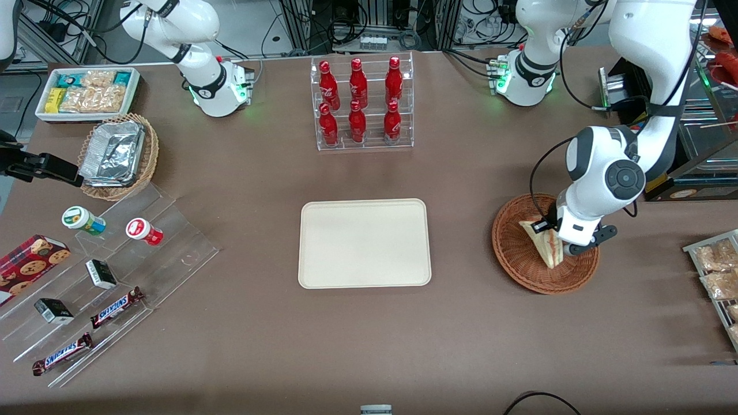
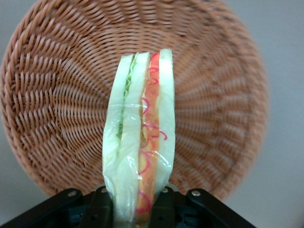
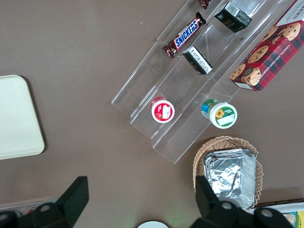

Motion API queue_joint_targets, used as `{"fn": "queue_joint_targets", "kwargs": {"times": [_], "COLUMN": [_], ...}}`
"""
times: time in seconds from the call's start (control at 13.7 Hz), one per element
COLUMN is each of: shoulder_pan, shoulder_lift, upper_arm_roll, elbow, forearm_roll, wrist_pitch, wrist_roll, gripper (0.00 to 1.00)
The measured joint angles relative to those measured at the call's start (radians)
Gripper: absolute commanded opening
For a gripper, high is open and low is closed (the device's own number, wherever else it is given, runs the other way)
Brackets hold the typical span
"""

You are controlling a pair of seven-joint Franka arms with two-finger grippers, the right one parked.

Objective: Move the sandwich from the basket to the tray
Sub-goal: 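Lift the sandwich and carry it with the left gripper to the white tray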

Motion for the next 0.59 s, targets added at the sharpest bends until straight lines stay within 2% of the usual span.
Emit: {"fn": "queue_joint_targets", "kwargs": {"times": [0.22,0.59], "shoulder_pan": [-0.083,-0.274], "shoulder_lift": [-0.013,0.013], "upper_arm_roll": [-0.002,-0.009], "elbow": [0.129,0.214], "forearm_roll": [0.015,0.016], "wrist_pitch": [-0.144,-0.159], "wrist_roll": [-0.013,-0.08], "gripper": [0.0,0.0]}}
